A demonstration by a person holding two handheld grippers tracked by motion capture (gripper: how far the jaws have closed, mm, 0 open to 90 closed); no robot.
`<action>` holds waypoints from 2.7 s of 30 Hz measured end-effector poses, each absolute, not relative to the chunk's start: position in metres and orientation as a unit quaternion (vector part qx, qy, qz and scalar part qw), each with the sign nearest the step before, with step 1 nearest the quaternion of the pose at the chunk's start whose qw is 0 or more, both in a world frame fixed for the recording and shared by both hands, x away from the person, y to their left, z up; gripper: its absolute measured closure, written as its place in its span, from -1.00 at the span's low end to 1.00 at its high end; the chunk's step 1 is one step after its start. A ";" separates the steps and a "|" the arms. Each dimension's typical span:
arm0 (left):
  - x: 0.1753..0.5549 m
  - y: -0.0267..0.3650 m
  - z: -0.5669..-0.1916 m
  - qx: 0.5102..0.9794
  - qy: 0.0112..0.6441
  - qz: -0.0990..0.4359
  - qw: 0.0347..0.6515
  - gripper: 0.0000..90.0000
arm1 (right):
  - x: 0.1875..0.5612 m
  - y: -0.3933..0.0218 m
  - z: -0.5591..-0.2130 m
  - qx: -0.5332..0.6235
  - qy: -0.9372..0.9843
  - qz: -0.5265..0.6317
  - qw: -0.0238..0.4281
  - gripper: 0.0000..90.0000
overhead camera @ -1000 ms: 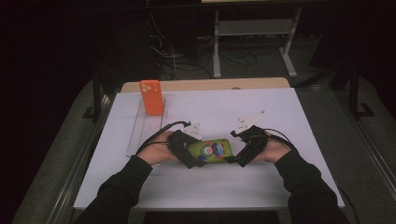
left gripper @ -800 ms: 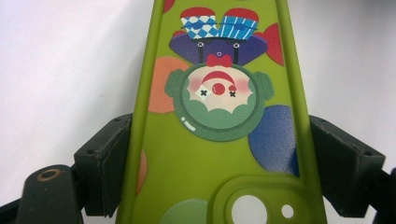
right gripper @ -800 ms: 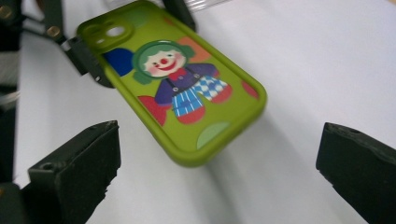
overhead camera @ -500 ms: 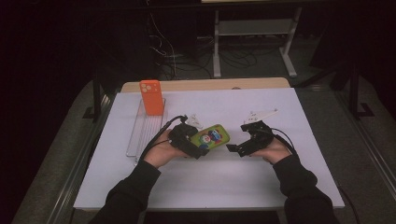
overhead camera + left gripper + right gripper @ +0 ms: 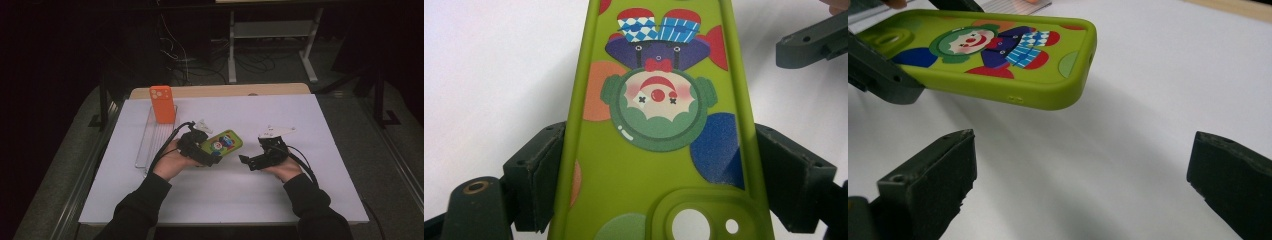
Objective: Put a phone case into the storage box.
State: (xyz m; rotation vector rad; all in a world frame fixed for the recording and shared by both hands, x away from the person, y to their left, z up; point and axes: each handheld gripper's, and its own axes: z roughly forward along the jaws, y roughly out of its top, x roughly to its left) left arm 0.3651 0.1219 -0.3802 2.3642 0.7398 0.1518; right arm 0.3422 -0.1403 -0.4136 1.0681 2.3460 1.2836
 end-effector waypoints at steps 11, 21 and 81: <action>0.365 0.124 -0.379 0.902 0.282 0.056 0.322 -0.66 | 0.333 -0.129 -0.412 0.300 0.840 0.397 0.215 -1.00; 0.364 0.123 -0.380 0.907 0.277 0.054 0.312 -0.66 | 0.326 -0.126 -0.411 0.236 0.850 0.376 0.283 -1.00; 0.361 0.119 -0.378 0.911 0.262 0.039 0.316 -0.65 | 0.289 -0.081 -0.428 -0.069 0.791 0.189 0.577 -0.48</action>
